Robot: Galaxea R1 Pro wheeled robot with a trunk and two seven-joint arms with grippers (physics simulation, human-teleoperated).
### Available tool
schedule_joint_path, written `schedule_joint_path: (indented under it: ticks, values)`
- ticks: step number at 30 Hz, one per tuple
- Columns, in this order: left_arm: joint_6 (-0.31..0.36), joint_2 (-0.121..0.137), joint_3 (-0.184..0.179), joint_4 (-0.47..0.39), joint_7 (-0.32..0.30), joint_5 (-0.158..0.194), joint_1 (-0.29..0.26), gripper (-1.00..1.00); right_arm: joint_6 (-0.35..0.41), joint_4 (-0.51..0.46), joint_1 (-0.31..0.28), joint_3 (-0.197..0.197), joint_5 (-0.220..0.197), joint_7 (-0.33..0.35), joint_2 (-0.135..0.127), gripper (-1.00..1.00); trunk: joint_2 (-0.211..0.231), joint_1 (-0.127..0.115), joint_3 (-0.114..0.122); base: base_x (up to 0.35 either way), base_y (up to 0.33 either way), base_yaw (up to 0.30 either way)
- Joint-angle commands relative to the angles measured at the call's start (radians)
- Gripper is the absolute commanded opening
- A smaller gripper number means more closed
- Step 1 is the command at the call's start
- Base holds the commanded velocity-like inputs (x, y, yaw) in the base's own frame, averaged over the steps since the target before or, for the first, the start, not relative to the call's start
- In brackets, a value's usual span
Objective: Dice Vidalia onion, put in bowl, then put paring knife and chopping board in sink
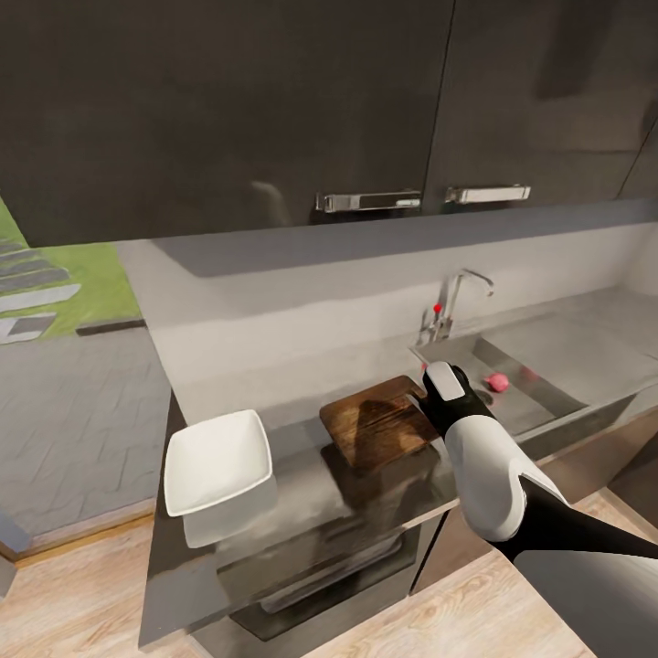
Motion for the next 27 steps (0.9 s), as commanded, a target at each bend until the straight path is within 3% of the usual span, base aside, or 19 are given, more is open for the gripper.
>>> schedule_joint_path:
  ticks: [1,20,27]
  values:
    - [-0.001,0.0,0.001,-0.001,-0.001,0.007,0.0,1.0,0.006,-0.002,-0.001,-0.004,-0.001,-0.006,0.001,-1.0,-0.002,0.001,-0.003,0.166,0.0,0.0]
    - [-0.001,0.0,0.001,-0.001,-0.001,0.007,0.0,1.0,0.004,-0.005,-0.001,-0.009,0.003,-0.007,0.001,-1.0,-0.002,0.001,-0.013,0.021,0.0,0.0]
    - [-0.001,0.0,0.001,-0.001,-0.001,0.007,0.0,1.0,-0.047,-0.004,-0.001,-0.01,0.007,-0.01,0.001,-1.0,-0.002,0.001,-0.013,0.0,0.0,0.0]
